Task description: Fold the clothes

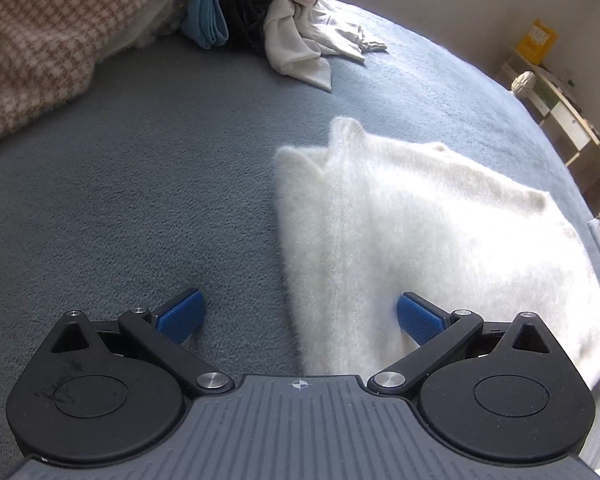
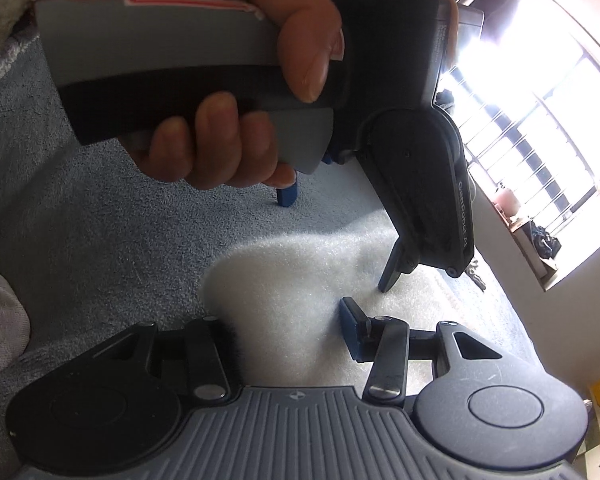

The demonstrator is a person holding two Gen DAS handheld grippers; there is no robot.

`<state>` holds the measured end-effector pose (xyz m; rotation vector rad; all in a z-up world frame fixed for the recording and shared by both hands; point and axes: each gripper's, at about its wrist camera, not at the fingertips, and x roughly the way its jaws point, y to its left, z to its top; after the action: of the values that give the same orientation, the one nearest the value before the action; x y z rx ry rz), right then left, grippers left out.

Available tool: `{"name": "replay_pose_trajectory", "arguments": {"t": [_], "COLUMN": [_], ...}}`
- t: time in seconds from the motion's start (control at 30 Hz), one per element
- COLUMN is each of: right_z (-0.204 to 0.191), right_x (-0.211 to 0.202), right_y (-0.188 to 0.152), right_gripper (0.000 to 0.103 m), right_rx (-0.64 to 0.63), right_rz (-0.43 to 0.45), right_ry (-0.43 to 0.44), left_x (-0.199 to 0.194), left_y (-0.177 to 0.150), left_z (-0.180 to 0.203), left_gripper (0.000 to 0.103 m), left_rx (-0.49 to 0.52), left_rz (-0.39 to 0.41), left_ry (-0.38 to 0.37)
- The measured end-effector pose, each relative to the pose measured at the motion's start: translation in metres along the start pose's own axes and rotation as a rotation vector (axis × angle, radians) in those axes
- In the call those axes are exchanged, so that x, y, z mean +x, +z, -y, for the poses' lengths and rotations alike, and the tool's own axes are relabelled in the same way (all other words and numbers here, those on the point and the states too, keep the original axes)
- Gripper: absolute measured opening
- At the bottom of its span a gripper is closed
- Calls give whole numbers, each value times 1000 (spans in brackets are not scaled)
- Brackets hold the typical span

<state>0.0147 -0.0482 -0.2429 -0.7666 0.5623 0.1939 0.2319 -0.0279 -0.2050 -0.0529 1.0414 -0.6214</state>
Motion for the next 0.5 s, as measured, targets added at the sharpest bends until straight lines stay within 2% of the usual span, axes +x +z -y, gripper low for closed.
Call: {"name": "replay_pose_trajectory", "arguments": {"t": [0.27,0.5], "right_z": [10,12], "right_x": [-5,-1], "right_y": [-9,-6], "right_gripper": [50,50], "right_rx": [8,12], "right_rz": [2,-4], "right_ry": [0,2], "left_x": [-2,-8], "left_y": [1,-2], "left_z": [4,1], "left_gripper": [103,103], "left_rx": [17,3], "left_rz": [1,14], "left_ry": [16,-9]}}
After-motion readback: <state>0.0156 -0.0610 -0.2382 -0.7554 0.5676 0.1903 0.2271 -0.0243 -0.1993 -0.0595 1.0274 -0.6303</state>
